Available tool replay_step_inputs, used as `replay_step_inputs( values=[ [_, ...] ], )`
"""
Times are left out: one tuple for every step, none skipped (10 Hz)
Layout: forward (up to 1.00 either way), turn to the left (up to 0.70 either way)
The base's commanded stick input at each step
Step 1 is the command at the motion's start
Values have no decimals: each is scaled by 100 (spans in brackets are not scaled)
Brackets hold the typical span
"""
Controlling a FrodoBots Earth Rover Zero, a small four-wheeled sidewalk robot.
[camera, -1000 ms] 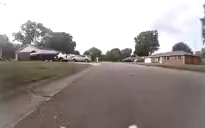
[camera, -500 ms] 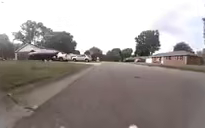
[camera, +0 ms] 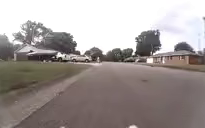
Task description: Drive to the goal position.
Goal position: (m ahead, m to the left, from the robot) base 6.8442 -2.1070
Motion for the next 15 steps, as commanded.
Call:
replay_step_inputs(
  values=[
    [100, 0],
    [100, 0],
    [100, 0],
    [100, 0],
    [100, 0],
    [100, 0],
    [100, 0],
    [100, 0],
    [100, 0],
    [100, 0],
    [100, 0],
    [100, 0],
    [100, 0],
    [100, 0],
    [100, 0]
  ],
)
